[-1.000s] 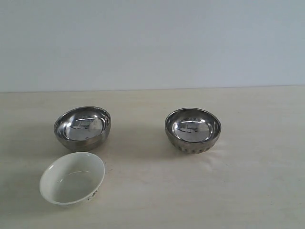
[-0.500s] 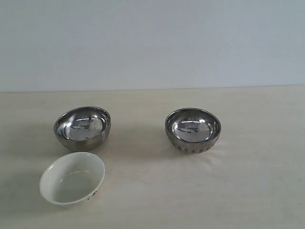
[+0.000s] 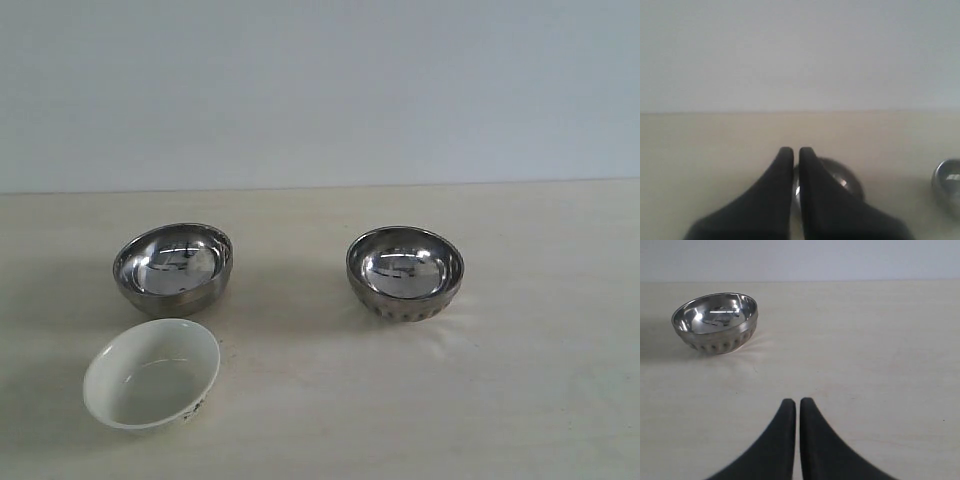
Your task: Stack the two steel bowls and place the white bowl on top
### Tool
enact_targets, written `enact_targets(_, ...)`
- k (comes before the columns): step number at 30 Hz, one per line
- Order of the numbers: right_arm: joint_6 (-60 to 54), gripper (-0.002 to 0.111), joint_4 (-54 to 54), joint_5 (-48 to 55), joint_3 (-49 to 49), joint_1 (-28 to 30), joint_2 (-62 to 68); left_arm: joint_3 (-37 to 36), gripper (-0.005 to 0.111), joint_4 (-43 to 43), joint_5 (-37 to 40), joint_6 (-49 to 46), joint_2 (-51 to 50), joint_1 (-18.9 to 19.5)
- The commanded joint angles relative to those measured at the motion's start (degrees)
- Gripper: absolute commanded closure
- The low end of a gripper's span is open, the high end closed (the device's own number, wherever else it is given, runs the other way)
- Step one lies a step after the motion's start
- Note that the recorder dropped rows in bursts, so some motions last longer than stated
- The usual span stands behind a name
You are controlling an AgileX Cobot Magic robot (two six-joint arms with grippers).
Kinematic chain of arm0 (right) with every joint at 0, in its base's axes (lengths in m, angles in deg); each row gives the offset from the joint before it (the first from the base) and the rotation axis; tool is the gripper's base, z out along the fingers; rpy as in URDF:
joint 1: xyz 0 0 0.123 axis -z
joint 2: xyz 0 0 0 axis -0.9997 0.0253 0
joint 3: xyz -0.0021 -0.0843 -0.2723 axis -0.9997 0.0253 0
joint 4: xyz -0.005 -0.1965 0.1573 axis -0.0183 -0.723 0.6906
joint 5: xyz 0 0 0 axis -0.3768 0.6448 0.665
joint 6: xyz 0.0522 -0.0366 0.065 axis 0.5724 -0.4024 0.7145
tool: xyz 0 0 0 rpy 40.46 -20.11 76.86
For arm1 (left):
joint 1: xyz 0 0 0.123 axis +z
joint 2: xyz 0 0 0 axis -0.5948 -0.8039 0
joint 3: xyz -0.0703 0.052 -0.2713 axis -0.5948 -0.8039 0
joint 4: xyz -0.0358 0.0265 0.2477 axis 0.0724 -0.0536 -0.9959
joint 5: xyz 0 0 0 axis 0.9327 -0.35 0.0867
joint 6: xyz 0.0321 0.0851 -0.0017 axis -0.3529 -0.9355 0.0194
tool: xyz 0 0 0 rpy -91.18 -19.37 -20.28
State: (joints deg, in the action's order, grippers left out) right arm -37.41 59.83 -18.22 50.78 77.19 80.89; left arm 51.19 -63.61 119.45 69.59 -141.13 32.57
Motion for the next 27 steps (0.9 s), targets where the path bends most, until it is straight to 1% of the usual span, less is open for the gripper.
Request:
enact_targets(1, -0.02, 0.108, -0.39, -0.48, -0.05, 0.48, -0.30, 5.02, 0.103, -3.24, 6.78, 3.43, -11.65, 0.05)
enact_targets(3, -0.02, 0.108, -0.39, -0.48, -0.05, 0.48, -0.30, 6.19, 0.103, -3.54, 6.66, 5.24, -19.63, 0.05)
enact_targets(4, -0.02, 0.108, -0.39, -0.48, -0.05, 0.48, -0.30, 6.51, 0.103, -3.96, 6.66, 5.24, -21.44, 0.05)
enact_targets(5, -0.02, 0.108, -0.39, -0.48, -0.05, 0.48, -0.30, 6.90, 0.099, -4.36, 6.66, 4.80, -25.95, 0.05)
enact_targets(6, -0.02, 0.108, -0.39, -0.48, -0.05, 0.48, -0.30, 6.90, 0.094, -4.36, 6.44, 4.49, -28.01, 0.05)
enact_targets(7, -0.02, 0.108, -0.39, -0.48, -0.05, 0.48, -0.30, 6.90, 0.087, -4.36, 6.04, 4.32, -29.95, 0.05)
enact_targets(9, -0.02, 0.108, -0.39, -0.48, -0.05, 0.48, -0.30, 7.36, 0.052, -3.30, 2.92, 4.32, -36.35, 0.05)
enact_targets(10, -0.02, 0.108, -0.39, -0.48, -0.05, 0.48, -0.30, 8.57, 0.041, -1.58, 1.74, 4.32, -38.94, 0.05)
enact_targets(11, -0.02, 0.108, -0.39, -0.48, -0.05, 0.48, -0.30, 9.46, 0.040, -0.41, 1.74, 4.32, -40.33, 0.05)
enact_targets(12, -0.02, 0.108, -0.39, -0.48, -0.05, 0.48, -0.30, 10.86, 0.041, 0.98, 1.99, 4.32, -42.58, 0.05)
enact_targets(14, -0.02, 0.108, -0.39, -0.48, -0.05, 0.48, -0.30, 12.04, 0.043, 1.23, 2.00, 4.32, -45.11, 0.05)
enact_targets(18, -0.02, 0.108, -0.39, -0.48, -0.05, 0.48, -0.30, 14.64, 0.043, 1.74, 2.15, 4.32, -49.95, -0.07)
enact_targets(21, -0.02, 0.108, -0.39, -0.48, -0.05, 0.48, -0.30, 16.24, 0.043, 3.52, 2.26, 3.97, -52.47, -0.29)
enact_targets(27, -0.02, 0.108, -0.39, -0.48, -0.05, 0.48, -0.30, 18.37, 0.043, 3.66, 1.91, 1.15, -56.30, -1.98)
